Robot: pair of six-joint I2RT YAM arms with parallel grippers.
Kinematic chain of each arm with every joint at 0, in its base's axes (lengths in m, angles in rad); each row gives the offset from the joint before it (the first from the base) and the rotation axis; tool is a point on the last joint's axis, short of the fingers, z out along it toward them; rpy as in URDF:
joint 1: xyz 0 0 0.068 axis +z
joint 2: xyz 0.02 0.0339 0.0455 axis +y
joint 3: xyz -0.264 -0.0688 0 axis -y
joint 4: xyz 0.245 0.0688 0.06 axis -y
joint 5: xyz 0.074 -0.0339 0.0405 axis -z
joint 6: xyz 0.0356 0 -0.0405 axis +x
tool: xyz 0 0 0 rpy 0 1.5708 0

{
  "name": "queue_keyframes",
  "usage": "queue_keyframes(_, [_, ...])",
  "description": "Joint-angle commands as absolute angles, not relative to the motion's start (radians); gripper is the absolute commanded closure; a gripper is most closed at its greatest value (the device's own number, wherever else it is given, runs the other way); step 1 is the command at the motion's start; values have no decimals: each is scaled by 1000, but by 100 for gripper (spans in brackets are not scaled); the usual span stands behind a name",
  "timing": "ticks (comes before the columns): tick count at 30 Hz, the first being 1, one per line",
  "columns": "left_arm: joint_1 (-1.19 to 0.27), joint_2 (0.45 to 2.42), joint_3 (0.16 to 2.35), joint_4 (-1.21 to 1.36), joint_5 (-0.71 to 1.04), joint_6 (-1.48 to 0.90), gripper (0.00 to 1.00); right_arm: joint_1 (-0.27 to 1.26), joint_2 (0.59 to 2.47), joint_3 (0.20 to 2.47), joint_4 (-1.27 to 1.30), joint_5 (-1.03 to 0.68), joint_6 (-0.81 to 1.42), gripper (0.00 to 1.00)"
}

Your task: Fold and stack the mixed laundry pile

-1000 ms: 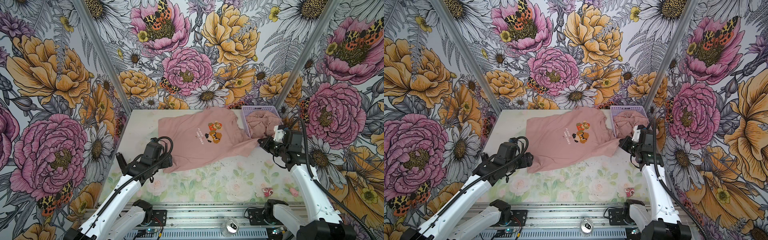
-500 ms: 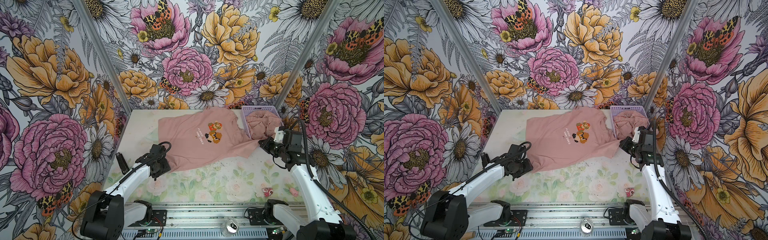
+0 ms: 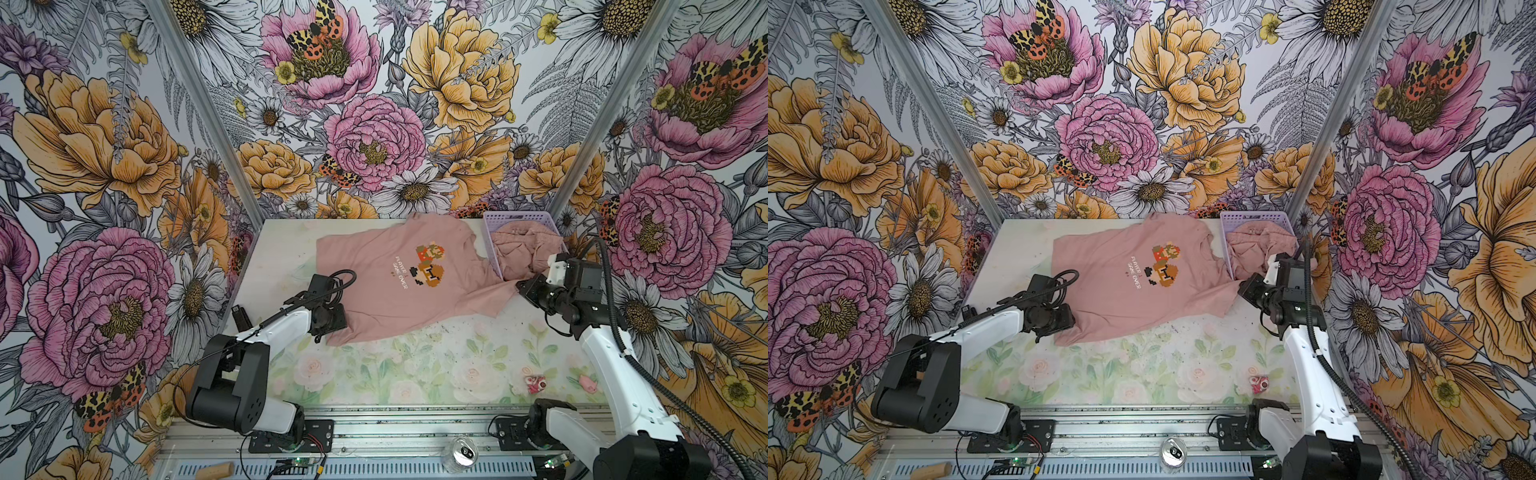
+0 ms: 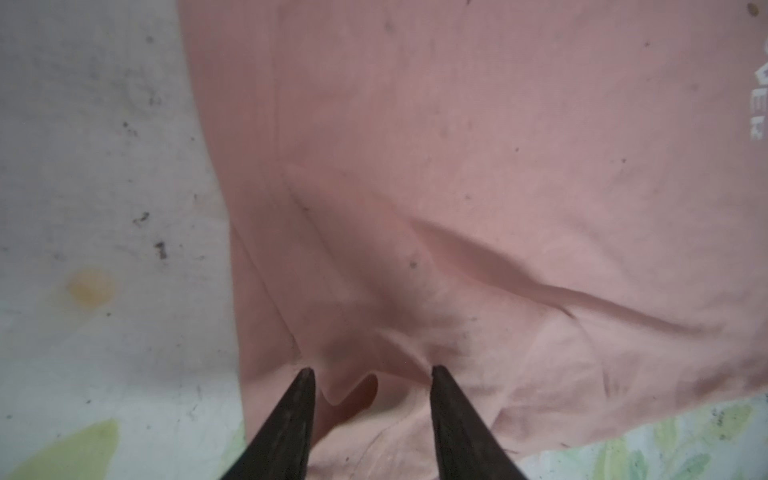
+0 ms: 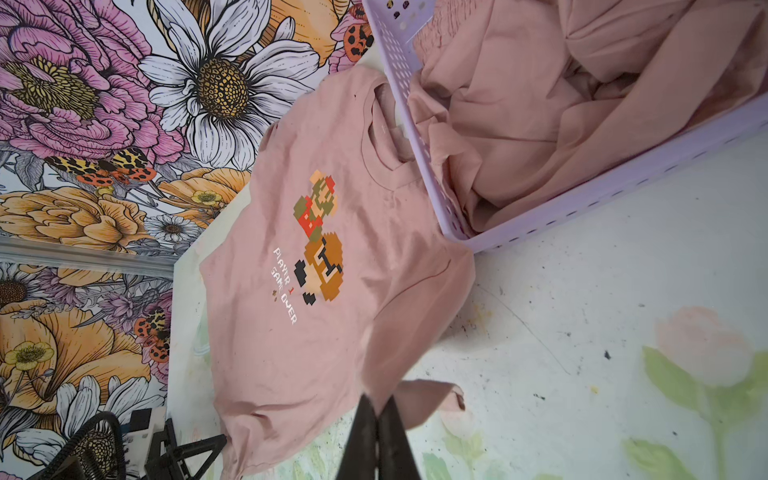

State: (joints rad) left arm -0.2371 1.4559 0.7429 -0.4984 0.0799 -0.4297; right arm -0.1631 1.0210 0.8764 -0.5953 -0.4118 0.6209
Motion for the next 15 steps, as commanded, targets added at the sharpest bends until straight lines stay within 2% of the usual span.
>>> queue_keyframes(1, [-228,1470,765,-468,102,-391,70,-164,1020,917,-597,-398,619,100])
queue_keyframes(6, [-239,1429,753,-505,104,-410,99,-164,1018,917,-597,-393,621,100])
queue_keyframes(15, [-299,1106,696,-708,-26,-593,100,-164,1011,922,-597,-385,630,100])
